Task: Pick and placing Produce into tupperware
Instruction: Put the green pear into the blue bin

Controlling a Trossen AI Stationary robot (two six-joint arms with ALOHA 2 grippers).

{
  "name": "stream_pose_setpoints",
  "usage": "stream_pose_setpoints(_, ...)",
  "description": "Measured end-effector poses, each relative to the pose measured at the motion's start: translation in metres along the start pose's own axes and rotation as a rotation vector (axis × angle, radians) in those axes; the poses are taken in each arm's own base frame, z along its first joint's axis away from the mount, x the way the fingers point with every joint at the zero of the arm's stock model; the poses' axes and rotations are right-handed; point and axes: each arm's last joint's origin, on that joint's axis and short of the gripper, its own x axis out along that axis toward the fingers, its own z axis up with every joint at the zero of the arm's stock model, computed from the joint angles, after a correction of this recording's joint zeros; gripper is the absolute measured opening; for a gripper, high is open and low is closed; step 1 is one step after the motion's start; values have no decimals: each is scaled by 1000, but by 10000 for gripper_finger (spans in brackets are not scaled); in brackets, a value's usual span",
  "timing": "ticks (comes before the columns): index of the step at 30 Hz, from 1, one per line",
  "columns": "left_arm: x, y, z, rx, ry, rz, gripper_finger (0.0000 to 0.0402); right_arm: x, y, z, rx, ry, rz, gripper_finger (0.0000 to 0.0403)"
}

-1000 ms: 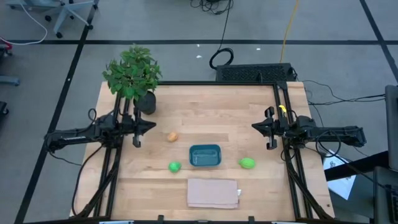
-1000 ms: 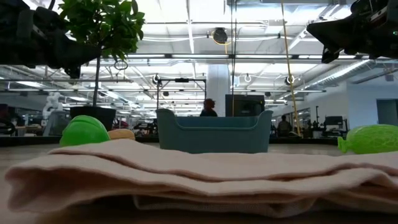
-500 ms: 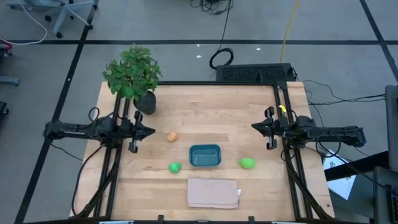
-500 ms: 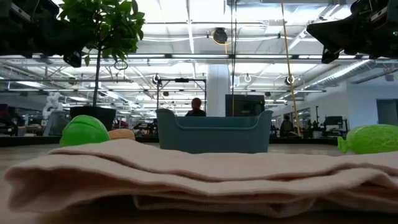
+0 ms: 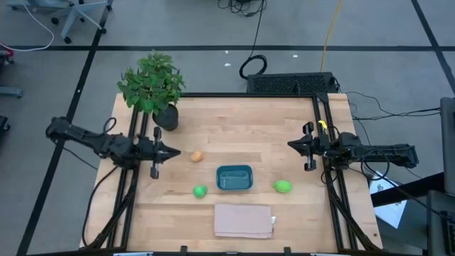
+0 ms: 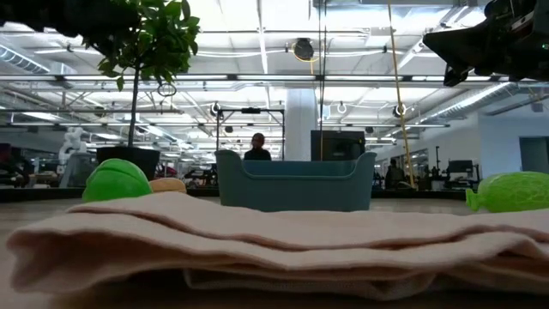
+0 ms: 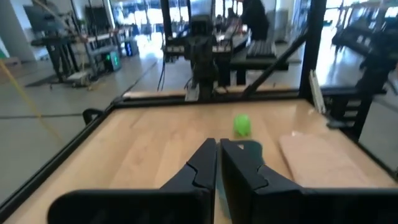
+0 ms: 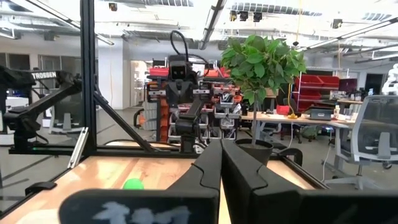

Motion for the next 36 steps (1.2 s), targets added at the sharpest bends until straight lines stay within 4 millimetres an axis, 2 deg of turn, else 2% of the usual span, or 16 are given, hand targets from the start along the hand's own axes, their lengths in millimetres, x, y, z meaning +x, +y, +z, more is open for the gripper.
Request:
stream_pose_setpoints(8,19,-25,20,18,122,44,26,0,0,-1,2,6,0,0)
stream_pose_setpoints(14,31,-45,32,69,140,67,26,0,0,-1,2,5,0,0)
stream_pose_setpoints(20,36,-55,48,-24,143,111,26,0,0,-1,2,5,0,0)
stream_pose_setpoints(27,52,-71,69,5,197,101,26,0,0,0,2,5,0,0)
stream_pose_setpoints(36,68,-81,91,-71,284,131,26,0,0,-1,29,6,0,0)
